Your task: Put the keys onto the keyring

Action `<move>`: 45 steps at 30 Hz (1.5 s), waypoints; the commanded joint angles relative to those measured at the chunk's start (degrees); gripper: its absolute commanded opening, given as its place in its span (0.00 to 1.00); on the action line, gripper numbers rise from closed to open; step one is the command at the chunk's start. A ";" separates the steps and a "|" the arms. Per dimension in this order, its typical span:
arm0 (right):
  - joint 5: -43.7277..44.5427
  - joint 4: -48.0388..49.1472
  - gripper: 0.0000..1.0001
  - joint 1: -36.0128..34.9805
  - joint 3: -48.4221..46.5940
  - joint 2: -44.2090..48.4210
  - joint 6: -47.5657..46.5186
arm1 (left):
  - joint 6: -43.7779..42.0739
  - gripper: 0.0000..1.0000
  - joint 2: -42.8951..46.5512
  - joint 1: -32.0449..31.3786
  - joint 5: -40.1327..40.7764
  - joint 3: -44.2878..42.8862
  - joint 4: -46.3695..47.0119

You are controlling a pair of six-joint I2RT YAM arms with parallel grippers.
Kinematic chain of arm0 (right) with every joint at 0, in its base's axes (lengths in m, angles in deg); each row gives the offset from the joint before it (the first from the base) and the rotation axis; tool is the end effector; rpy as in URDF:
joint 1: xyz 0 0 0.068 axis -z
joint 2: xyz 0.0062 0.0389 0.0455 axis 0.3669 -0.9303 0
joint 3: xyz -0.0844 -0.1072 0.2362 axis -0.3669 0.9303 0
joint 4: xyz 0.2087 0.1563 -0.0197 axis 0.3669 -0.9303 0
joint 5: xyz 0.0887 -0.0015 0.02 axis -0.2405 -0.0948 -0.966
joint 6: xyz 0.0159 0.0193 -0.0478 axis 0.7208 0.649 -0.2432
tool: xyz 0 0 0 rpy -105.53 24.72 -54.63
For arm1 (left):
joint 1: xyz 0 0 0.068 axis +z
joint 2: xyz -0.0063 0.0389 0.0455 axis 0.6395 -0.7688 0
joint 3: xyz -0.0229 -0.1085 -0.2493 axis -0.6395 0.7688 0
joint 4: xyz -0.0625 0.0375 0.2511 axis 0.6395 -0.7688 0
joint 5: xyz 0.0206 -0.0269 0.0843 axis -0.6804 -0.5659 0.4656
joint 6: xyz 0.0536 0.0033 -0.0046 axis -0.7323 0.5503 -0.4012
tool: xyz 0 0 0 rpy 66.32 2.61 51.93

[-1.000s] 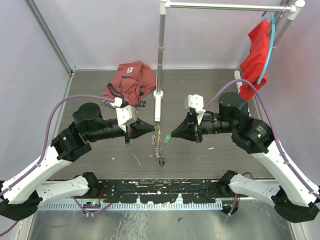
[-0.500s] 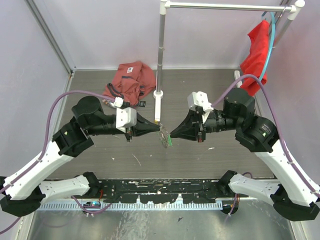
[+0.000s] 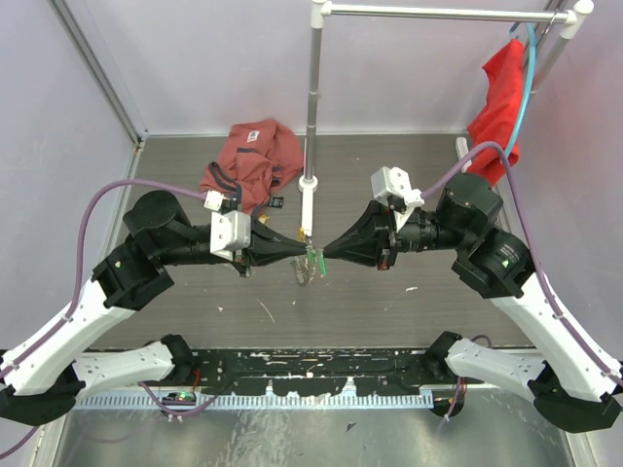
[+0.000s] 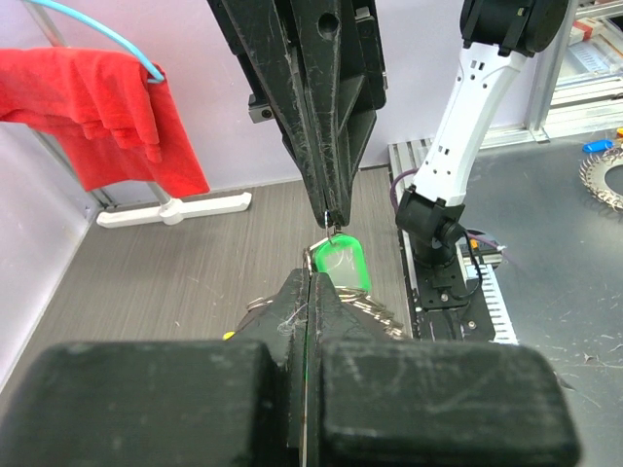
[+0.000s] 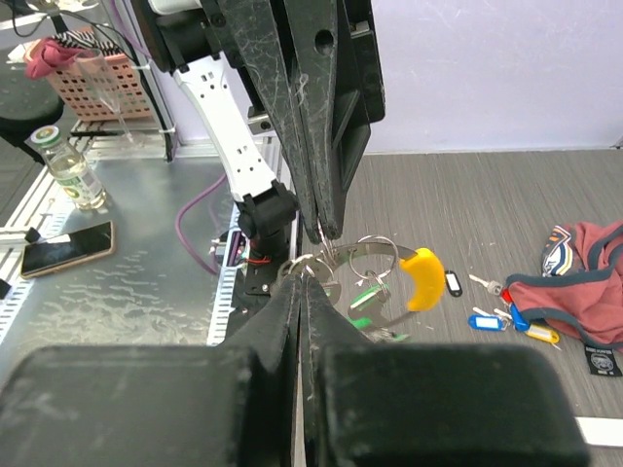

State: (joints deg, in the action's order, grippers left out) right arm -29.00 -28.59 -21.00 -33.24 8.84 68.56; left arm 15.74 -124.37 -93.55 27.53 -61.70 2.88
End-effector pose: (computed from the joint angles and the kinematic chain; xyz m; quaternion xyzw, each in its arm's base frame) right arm 0.1031 0.1310 0.4802 -0.5101 0.4984 0.5017 0.4896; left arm 0.0886 -0.1560 0.4671 0.5426 0.4337 -0.4426 0.5671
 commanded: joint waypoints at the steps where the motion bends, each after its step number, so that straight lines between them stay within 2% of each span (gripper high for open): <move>1: -0.95 5.57 0.01 0.20 0.59 0.60 1.73 | 0.67 0.00 0.34 -0.17 -0.42 0.49 3.58; 45: 6.83 5.57 0.01 0.17 3.44 1.33 4.31 | 2.45 0.00 0.69 -0.47 -0.14 1.84 6.76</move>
State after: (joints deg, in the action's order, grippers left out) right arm -23.85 -24.90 -21.00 -29.76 9.25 72.04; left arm 17.42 -124.79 -93.64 27.97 -60.50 5.70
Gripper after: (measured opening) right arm 0.045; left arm 0.007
